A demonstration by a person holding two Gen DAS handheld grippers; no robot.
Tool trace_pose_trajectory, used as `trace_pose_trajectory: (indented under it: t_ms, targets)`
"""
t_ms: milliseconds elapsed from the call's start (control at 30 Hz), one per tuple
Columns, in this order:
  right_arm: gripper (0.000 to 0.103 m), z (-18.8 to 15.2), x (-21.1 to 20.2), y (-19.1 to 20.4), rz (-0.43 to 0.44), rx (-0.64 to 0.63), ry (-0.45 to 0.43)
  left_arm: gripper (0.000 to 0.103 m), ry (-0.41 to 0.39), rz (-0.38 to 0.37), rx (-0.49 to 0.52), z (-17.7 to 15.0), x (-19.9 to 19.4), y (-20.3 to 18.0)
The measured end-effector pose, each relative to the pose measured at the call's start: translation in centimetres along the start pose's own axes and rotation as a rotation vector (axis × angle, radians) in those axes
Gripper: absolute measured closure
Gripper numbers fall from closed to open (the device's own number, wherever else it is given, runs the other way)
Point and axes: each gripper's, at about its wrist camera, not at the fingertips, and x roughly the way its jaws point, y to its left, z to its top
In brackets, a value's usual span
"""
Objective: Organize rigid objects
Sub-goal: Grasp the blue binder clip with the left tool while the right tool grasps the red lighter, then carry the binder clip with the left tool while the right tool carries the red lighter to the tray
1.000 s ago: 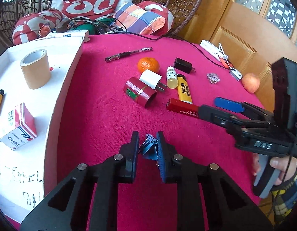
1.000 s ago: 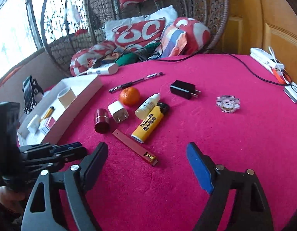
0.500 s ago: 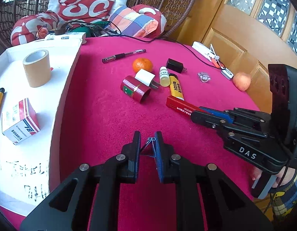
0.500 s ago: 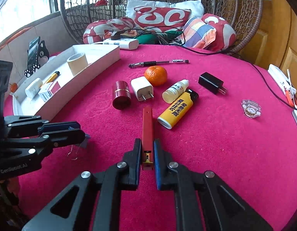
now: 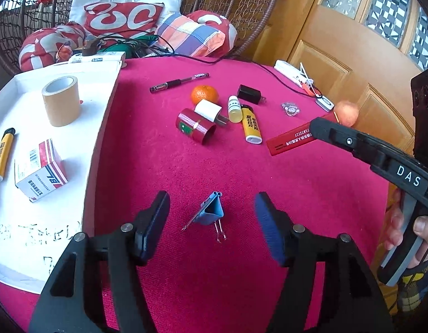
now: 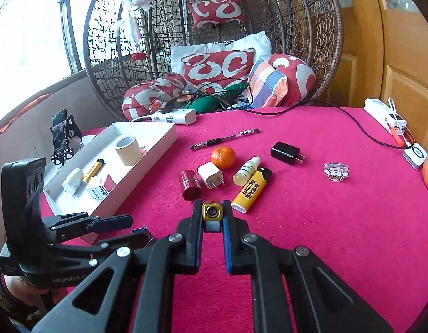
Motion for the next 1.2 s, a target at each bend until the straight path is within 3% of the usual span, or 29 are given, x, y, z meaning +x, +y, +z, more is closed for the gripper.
trace_pose_trajectory:
  t_ms: [267, 300, 333, 367, 467, 733, 1200]
  targets:
    - [0.093, -0.1, -0.9, -0.2, 0.019, 0.016, -0.026, 0.039, 0.051, 0.023, -0.001, -0.7, 1.6, 0.0]
    - [0.093, 0.0, -1.0, -0.2, 0.022, 0.017, -0.029, 0.046, 0.045, 0.023, -0.006, -0.7, 1.5, 0.1]
    - [0.093, 0.0, -1.1, -0.1, 0.025, 0.016, -0.032, 0.073, 0.042, 0.016, -0.006, -0.7, 1.4, 0.2]
    - [0.093, 0.0, -1.2, 0.0, 0.028, 0.016, -0.036, 0.08, 0.044, 0.008, -0.006, -0.7, 1.4, 0.2]
    - [0.093, 0.2, -1.7, 0.3, 0.035, 0.015, -0.051, 0.085, 0.018, 0.0, 0.019, -0.6, 0.7, -0.1]
    - [0.093, 1.4, -3.1, 1.8, 0.049, -0.01, -0.103, 0.085, -0.112, -0.001, 0.06, 1.1, -3.5, -0.9]
    - [0.093, 2.6, -3.2, 4.2, 0.082, -0.044, -0.112, 0.085, -0.256, 0.021, -0.017, 2.6, -8.8, 2.0]
